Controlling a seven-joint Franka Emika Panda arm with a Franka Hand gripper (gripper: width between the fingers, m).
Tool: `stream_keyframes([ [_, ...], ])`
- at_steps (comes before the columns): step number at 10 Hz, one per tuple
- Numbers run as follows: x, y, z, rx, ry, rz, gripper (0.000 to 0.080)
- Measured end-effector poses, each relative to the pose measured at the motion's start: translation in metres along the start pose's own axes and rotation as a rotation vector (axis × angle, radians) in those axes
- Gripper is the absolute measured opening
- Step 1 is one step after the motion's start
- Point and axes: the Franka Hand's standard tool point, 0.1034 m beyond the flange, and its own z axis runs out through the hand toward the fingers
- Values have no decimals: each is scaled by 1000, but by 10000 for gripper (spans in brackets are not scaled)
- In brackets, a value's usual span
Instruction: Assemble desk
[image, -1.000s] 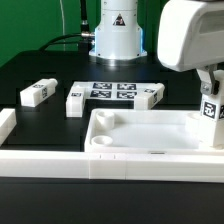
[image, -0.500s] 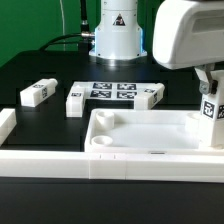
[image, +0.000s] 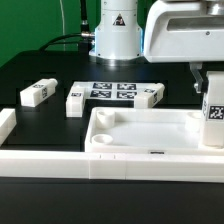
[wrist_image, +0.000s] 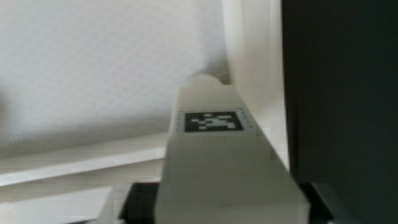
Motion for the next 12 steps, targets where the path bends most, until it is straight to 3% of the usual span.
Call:
stream_keyframes([
  [5,1,2,0,17,-9,427,290],
  [7,1,2,0,17,-9,425,290],
  [8,1,1,0,17,-9,394,392],
  [9,1,1,0,18,-8,358,565],
  [10,3,0,-1,22,0,321,565],
  [11,3,0,-1,22,2,219,634],
  [12,3,1,-1,21,3,139,645],
])
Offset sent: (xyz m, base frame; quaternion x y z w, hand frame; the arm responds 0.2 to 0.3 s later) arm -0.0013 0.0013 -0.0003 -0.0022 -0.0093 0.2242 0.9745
